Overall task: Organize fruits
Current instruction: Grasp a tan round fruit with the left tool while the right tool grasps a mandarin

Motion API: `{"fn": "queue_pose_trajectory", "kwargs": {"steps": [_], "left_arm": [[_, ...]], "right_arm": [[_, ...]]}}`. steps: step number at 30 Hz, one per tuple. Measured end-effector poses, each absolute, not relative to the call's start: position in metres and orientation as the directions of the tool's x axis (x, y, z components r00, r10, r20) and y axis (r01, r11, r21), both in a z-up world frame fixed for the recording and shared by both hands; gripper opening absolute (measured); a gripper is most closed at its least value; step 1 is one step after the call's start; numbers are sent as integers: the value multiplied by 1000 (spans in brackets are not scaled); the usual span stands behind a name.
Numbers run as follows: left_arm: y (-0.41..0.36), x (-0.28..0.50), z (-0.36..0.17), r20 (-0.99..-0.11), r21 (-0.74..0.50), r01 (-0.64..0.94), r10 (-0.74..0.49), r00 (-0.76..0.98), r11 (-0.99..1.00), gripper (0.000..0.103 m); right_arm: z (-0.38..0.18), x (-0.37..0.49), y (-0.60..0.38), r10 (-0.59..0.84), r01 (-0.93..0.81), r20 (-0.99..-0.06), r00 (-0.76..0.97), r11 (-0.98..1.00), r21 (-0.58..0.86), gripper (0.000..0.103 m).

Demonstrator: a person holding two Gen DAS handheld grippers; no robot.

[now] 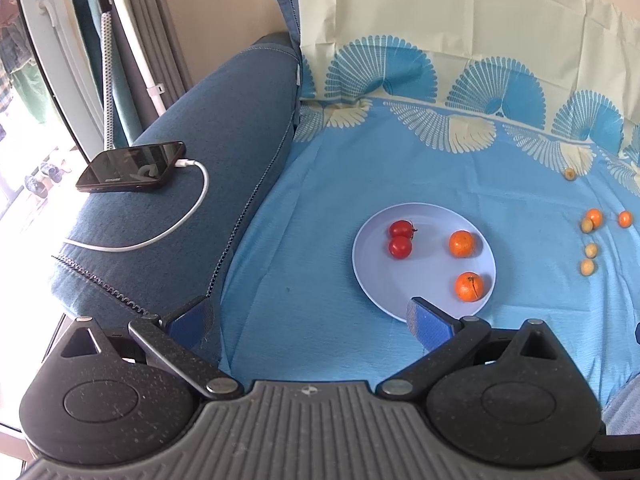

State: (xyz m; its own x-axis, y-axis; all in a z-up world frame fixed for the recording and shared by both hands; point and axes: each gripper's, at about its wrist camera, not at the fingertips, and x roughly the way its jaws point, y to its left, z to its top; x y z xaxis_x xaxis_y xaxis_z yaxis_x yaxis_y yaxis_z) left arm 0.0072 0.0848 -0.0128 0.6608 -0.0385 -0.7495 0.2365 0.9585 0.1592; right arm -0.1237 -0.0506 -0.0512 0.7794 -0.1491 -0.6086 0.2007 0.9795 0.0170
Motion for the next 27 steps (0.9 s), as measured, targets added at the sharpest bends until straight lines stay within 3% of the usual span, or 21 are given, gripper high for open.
{"fn": "queue_pose_trajectory", "kwargs": {"steps": [12,27], "left_arm": [[36,26,-19,-771,172,307,-66,634,936,103],[-139,60,-49,-835,87,559,-246,492,824,103]], "right_arm": [[-64,-118,-102,-202,319,-639,742,945,70,102],[-89,-157,-263,-493,670,-625,605,740,65,102]]}}
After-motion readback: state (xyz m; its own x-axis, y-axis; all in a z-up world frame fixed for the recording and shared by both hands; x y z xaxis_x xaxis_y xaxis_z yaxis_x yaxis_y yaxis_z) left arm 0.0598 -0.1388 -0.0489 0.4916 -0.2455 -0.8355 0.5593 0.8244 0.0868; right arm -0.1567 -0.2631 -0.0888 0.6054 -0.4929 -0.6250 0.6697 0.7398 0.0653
